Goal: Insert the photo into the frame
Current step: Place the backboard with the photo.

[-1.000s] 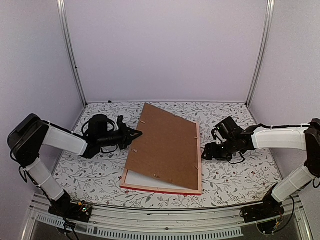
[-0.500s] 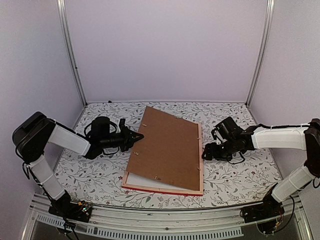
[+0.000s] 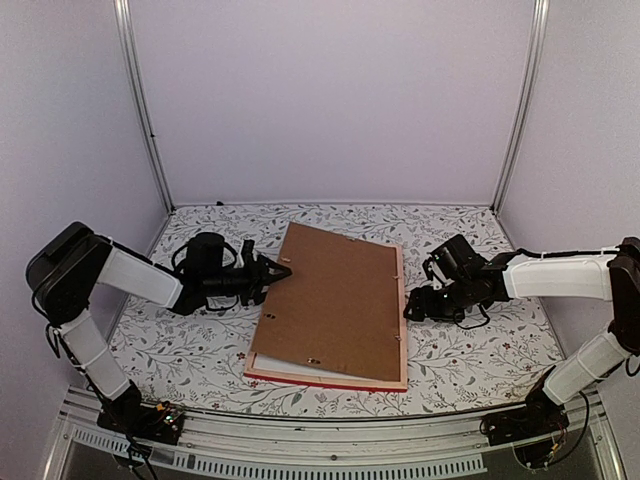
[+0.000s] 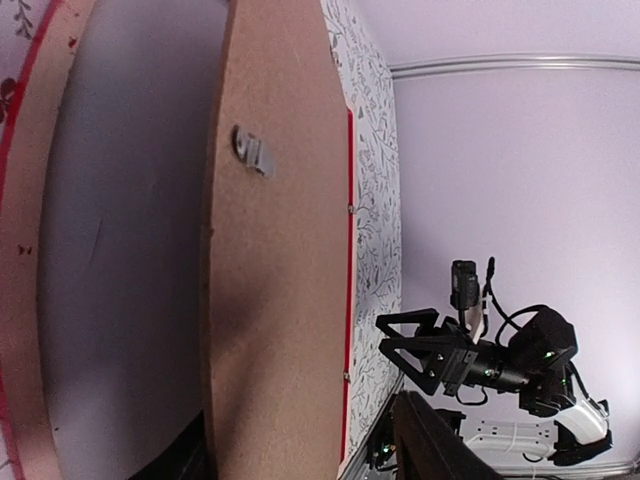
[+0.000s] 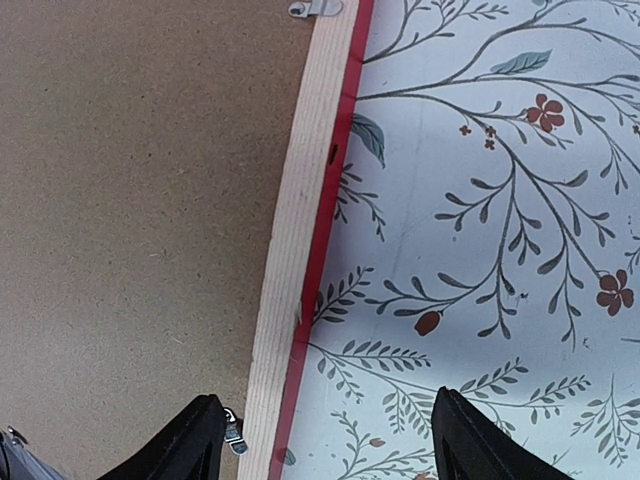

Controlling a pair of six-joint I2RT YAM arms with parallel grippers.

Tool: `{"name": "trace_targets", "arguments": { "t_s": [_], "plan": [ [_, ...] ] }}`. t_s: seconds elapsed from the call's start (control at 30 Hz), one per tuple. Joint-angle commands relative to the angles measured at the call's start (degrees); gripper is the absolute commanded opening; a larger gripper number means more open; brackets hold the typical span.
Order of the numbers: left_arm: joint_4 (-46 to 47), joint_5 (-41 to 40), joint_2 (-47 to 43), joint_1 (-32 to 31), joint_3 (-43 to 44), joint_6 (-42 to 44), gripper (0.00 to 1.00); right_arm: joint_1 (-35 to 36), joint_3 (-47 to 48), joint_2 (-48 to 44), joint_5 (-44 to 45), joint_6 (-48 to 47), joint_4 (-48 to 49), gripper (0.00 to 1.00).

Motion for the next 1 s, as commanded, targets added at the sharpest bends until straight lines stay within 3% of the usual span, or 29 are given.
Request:
{"name": "trace_targets", "arguments": {
  "t_s": [0.0, 0.4, 0.97],
  "plan": [
    [-5.6, 0.0, 0.5, -0.4, 3.3, 5.5, 0.56, -0.3, -0.8, 0.4, -0.8, -0.4, 1.1, 0.75],
    [-16.4, -4.7, 1.0, -1.8, 6.9, 13.3, 0.72, -0.3, -1.3, 1.0, -1.1, -0.5, 2.0, 0.74],
    [-24.9, -10.1, -1.0, -2.6, 8.6, 19.3, 0.77, -0.3, -0.2, 2.3, -1.5, -0.9, 2.4, 0.74]
  ]
}}
